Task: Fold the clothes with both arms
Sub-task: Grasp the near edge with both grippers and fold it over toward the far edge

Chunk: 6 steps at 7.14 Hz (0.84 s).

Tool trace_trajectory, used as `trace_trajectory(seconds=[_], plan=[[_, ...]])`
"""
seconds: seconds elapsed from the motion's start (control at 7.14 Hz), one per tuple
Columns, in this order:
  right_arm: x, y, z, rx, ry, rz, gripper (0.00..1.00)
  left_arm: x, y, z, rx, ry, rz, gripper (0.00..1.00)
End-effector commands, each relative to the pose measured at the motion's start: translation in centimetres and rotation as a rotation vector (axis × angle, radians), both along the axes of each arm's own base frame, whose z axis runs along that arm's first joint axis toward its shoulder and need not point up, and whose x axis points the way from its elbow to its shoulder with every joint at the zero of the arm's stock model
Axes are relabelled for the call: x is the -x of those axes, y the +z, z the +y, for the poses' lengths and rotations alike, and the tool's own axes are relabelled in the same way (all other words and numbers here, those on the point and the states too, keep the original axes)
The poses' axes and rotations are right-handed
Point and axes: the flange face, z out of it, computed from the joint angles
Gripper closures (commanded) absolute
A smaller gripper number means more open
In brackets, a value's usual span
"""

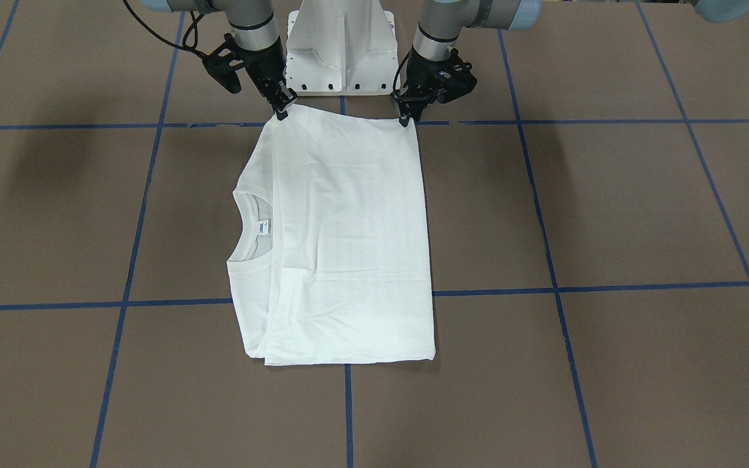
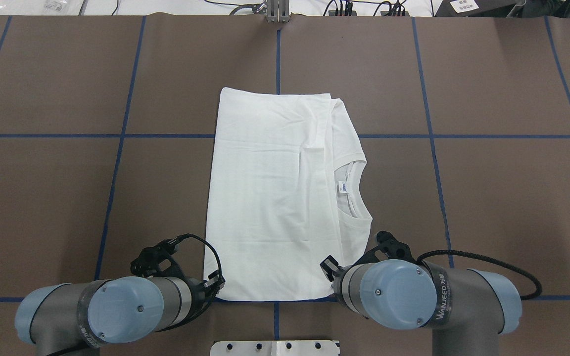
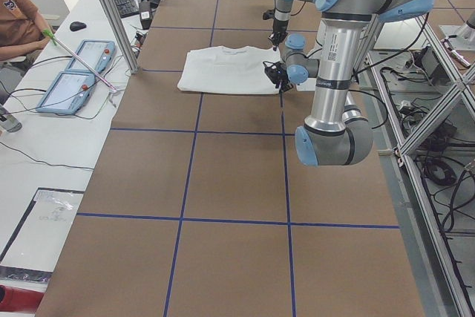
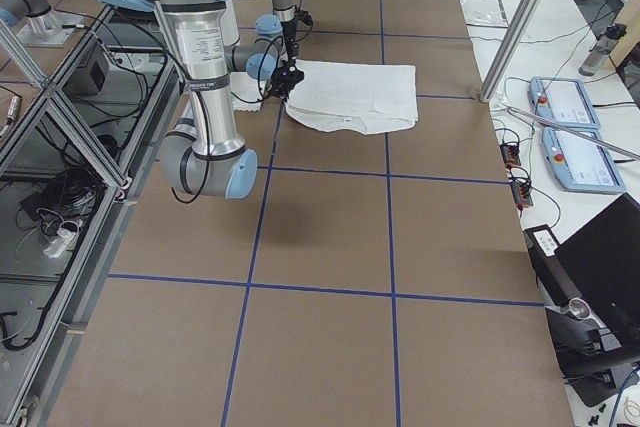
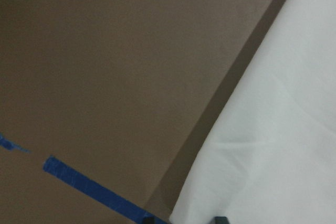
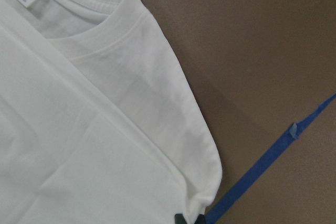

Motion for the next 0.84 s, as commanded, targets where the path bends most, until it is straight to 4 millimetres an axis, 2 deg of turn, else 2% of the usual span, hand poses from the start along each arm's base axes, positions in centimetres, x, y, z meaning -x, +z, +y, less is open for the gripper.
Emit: trace_trajectory(seconds=[0.0,0.14,0.42,0.56,0.7], plan=[[0.1,0.0,0.2,-0.001,-0.004,0.001,1.0,0.0,0.0,-0.2,-0.007,-0.002,-0.002,1.0],[0.1,0.4,0.6,-0.002,-0.007,0.007,1.0,0.8,-1.1,-0.4,-0.012,-0.005,0.022,1.0],[-0.1,0.0,2.2,-0.005,-0.032,-0.006,1.0,4.2,-5.3,0.6,-0.018,0.0,0.107,1.0],[-0.7,-0.4,3.5,0.001,-0.047,-0.016,1.0,6.2,-7.3,1.3,-0.011,0.003,0.119,1.0],[-2.6,-1.6,4.3,0.011,-0.052,-0.013,1.0,7.4,-8.7,2.5,0.021,0.002,0.152,1.0]])
